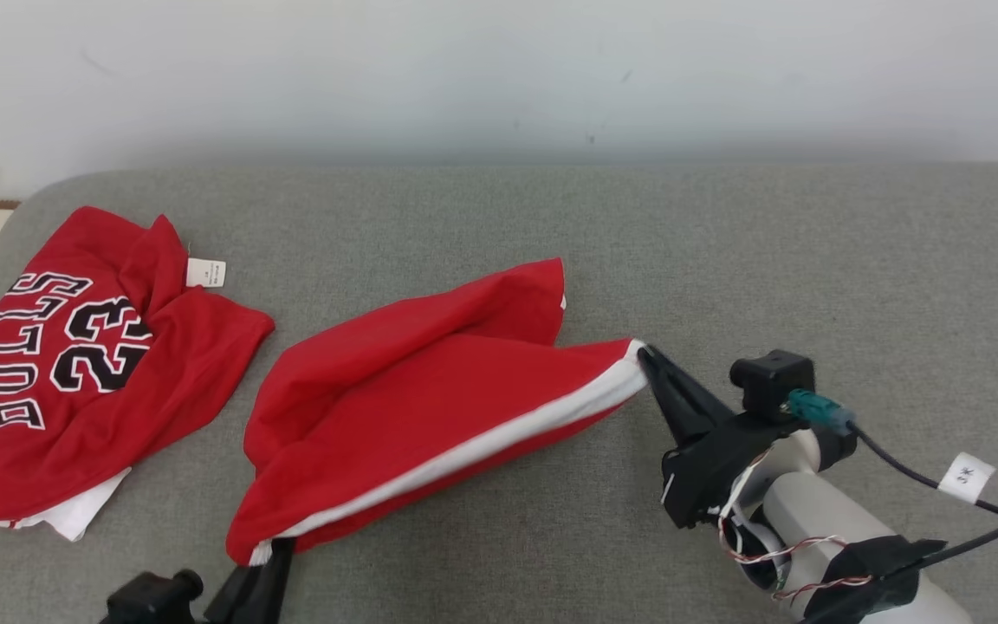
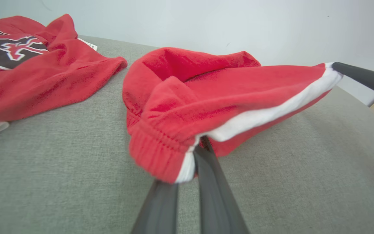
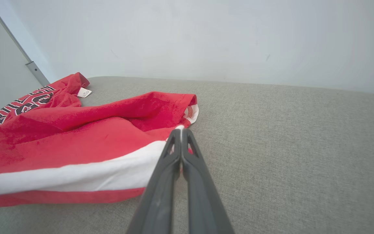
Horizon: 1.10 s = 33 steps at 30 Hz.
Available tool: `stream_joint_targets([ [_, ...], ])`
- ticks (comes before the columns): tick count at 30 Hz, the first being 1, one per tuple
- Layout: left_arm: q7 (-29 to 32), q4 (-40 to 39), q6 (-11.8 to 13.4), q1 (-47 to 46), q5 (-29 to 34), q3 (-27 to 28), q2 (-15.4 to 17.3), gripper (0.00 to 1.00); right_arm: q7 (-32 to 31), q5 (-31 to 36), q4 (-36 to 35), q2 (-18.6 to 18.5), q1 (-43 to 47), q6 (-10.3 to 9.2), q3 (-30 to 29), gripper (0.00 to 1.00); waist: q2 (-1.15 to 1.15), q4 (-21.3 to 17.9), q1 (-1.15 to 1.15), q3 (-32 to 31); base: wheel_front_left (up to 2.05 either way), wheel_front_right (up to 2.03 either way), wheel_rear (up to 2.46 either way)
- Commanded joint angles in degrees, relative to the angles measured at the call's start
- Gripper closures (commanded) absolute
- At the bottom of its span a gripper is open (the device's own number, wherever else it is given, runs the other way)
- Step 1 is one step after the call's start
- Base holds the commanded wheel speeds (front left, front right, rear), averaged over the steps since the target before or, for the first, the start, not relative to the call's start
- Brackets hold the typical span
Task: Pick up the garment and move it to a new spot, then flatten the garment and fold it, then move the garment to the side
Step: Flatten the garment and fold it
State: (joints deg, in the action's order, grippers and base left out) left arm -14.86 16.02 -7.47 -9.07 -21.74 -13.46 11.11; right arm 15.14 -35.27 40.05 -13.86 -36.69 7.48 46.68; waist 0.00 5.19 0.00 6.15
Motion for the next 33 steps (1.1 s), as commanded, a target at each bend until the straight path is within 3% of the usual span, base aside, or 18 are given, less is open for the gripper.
stream_joint_targets([
  [1,0.61,-2.62,0.06,-0.15,-0.07,-0.37,1.71,1.0,0.16,0.2,-1.81,-1.2,0.68,0.03,-0.8,1.0,0.0,-0.69,0.0,-1.17,0.0,0.0,0.0],
  [7,3.88,-8.7,0.05,-4.8,0.99,-1.39,5.2,1.0,0.16,-0.99,-5.59,-3.09,-0.44,0.03,-1.99,1.0,0.0,-1.29,0.0,-2.02,0.0,0.0,0.0],
  [15,9.84,-11.4,0.05,-20.66,-2.21,-6.41,10.41,1.0,-0.37,-5.86,-7.3,-3.57,-9.68,0.03,-0.51,1.0,0.0,-4.45,0.0,0.53,0.0,0.0,0.0],
  [24,13.81,-2.74,0.05,-46.41,-9.65,-13.22,16.47,1.0,-3.29,-11.67,-2.26,-2.49,-31.86,0.03,3.36,1.0,0.0,-9.22,0.0,9.23,0.0,0.0,0.0],
  [29,15.19,3.39,0.05,-58.92,-13.77,-17.87,17.86,1.0,-4.54,-16.77,2.92,-1.65,-42.71,0.03,2.35,1.0,0.0,-10.56,0.0,13.36,0.0,0.0,0.0],
  [33,15.31,8.43,0.05,-67.54,-17.3,-21.04,16.91,1.0,-5.6,-20.43,8.15,-0.95,-49.63,0.04,0.56,1.0,0.0,-11.06,0.0,15.69,0.0,0.0,0.0],
])
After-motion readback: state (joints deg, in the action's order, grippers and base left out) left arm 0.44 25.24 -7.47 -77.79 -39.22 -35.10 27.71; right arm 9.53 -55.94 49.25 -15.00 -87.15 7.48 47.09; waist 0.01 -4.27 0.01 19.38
